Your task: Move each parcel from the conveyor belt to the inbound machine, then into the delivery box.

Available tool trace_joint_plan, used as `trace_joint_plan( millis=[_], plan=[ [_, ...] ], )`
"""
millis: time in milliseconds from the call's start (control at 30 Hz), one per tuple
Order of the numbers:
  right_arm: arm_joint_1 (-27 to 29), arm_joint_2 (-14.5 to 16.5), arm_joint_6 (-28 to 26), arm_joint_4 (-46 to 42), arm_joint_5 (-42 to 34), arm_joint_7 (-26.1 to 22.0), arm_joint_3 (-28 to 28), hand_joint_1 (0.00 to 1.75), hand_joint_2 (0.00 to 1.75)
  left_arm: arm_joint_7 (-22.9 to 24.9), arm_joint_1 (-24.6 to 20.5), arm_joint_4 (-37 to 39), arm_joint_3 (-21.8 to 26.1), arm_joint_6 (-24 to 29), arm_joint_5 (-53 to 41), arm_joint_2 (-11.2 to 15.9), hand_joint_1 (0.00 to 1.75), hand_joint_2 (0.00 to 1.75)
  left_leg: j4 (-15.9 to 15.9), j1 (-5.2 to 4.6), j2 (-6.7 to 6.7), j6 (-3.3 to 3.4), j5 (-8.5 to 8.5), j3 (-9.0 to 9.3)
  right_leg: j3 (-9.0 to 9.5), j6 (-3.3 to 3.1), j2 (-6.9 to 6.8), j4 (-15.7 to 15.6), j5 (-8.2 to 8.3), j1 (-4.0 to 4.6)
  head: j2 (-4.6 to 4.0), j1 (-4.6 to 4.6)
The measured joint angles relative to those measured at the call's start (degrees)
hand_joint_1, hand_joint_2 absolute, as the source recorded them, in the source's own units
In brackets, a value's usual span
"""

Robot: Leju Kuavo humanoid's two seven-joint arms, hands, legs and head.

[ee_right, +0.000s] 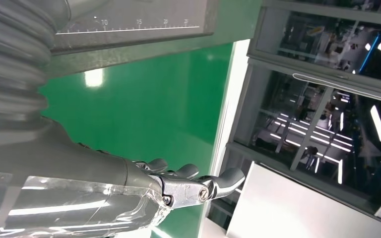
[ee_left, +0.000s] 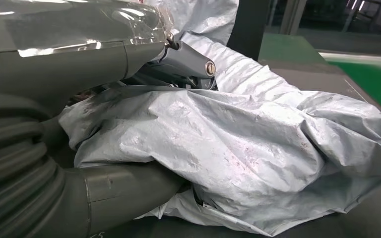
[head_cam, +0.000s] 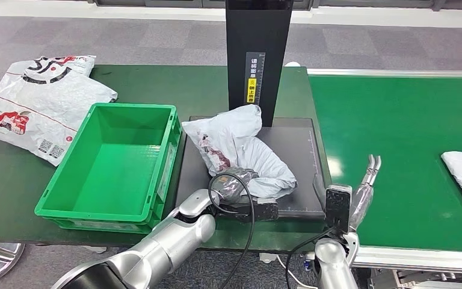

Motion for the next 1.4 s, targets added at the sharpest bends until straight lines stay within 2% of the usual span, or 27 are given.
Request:
trace_joint_plan(
  millis=[267, 433, 567, 700, 933, 1100, 1400],
  plan=[
    [1.2, -0.2, 0.0, -0.4, 1.2, 0.7, 0.0, 0.0, 1.75, -2.2, -0.1, -4.1, 0.2, 5.9, 3.0, 1.7, 1.75, 1.75, 0.0, 0.0, 0.0, 0.0, 0.0, -0.02, -0.03, 0.0, 0.01, 0.0, 0.0, 0.0, 0.0, 0.0],
    [2.5, -0.3, 0.0, -1.3, 1.4, 1.1, -0.1, 0.0, 1.75, -2.0, -0.3, -12.1, 1.1, 8.1, 3.7, 4.7, 1.75, 1.75, 0.0, 0.0, 0.01, 0.0, 0.0, -0.03, -0.06, 0.0, 0.02, 0.0, 0.0, 0.0, 0.01, 0.0],
    [3.4, -0.4, 0.0, -2.2, 2.0, 1.7, -0.6, 0.0, 1.75, 0.6, 0.7, -20.9, 2.6, 9.3, 1.2, 7.4, 1.75, 1.75, 0.0, 0.0, 0.01, 0.0, 0.0, -0.04, -0.07, 0.0, 0.02, 0.0, 0.0, 0.0, 0.01, -0.01],
    [4.6, -0.5, 0.0, -3.4, 2.4, 2.1, -1.2, 0.0, 1.75, 2.9, 2.3, -29.1, 4.6, 9.9, -2.1, 9.6, 1.75, 1.75, 0.0, 0.0, 0.01, 0.0, 0.0, -0.08, -0.09, -0.02, 0.0, 0.0, -0.02, 0.0, 0.0, 0.0],
    [6.3, -0.7, 0.0, -5.0, 2.7, 2.1, -2.0, 0.0, 1.75, 5.4, 5.2, -39.0, 8.4, 12.7, -6.1, 12.4, 1.75, 1.75, 0.0, 0.0, 0.02, -0.01, -0.01, -0.12, -0.14, -0.01, 0.02, 0.0, -0.02, 0.0, 0.01, 0.0],
    [8.5, -0.8, -0.1, -6.8, 3.1, 2.4, -2.9, 0.0, 1.75, 7.1, 9.2, -45.8, 13.0, 15.3, -9.3, 14.6, 1.75, 1.75, 0.0, 0.01, 0.04, -0.03, -0.03, -0.13, -0.18, -0.03, 0.07, 0.0, -0.04, 0.01, 0.0, -0.01],
    [11.2, -0.8, 0.0, -9.1, 3.6, 2.7, -3.9, 0.0, 1.75, 6.7, 16.1, -52.1, 21.1, 17.7, -10.0, 17.6, 1.75, 1.75, 0.0, 0.01, 0.06, -0.03, -0.04, -0.16, -0.21, -0.05, 0.05, 0.0, -0.08, 0.01, 0.0, -0.02]
  ],
)
